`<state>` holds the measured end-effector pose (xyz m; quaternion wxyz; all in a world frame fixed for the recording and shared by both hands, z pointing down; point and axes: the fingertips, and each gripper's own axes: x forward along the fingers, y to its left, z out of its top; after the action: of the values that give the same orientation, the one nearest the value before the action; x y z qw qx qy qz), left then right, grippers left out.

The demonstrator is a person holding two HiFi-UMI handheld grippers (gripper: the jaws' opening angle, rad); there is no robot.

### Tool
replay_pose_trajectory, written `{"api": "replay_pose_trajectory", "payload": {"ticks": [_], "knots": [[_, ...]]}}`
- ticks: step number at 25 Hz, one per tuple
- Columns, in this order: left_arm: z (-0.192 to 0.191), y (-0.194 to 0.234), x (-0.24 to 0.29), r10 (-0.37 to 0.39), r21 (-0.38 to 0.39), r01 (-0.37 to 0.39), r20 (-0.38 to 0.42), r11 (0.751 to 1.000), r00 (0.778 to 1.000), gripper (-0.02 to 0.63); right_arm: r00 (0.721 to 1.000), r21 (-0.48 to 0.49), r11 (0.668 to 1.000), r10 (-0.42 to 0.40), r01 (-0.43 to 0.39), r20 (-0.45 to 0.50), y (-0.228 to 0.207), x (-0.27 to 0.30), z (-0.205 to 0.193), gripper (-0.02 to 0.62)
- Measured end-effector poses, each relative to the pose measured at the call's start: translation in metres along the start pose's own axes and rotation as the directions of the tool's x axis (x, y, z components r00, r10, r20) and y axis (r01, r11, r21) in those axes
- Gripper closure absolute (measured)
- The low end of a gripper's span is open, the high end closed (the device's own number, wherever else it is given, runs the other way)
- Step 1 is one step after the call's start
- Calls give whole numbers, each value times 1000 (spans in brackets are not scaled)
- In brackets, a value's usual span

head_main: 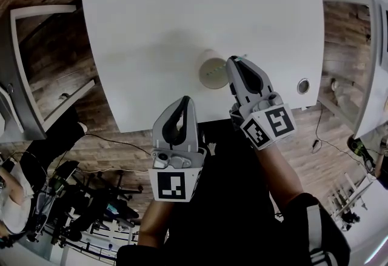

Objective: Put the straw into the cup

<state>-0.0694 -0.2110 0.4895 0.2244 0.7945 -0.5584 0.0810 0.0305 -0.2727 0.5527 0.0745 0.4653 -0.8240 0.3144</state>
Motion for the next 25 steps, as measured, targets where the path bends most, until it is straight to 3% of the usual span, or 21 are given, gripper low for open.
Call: {"api": "replay_pose_trajectory", "payload": {"ticks": [25], "knots": [[-4, 1, 4, 6, -16, -6, -10, 1000, 1000, 601, 999, 4, 999, 35, -35, -38, -5, 8, -1, 575]]}}
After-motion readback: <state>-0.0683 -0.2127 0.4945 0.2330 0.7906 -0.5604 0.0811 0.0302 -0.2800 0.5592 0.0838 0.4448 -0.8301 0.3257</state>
